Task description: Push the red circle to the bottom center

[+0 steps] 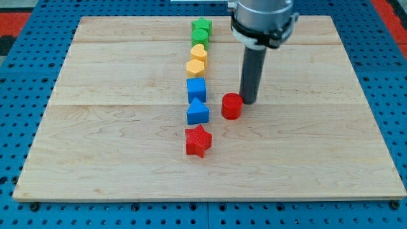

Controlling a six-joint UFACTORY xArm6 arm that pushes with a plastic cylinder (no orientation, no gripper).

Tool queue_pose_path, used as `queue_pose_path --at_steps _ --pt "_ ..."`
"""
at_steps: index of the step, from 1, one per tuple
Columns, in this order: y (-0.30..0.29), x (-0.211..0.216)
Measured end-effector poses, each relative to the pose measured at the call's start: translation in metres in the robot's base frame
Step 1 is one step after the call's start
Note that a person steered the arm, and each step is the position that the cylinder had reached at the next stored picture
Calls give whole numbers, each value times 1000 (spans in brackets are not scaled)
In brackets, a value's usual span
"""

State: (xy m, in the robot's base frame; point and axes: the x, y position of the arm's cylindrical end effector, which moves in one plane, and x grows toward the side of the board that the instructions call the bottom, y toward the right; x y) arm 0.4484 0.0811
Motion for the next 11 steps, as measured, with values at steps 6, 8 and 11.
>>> queue_pose_path --at_steps 6,8,11 --pt "-22 79" --pt "-45 60" --pt "-23 125"
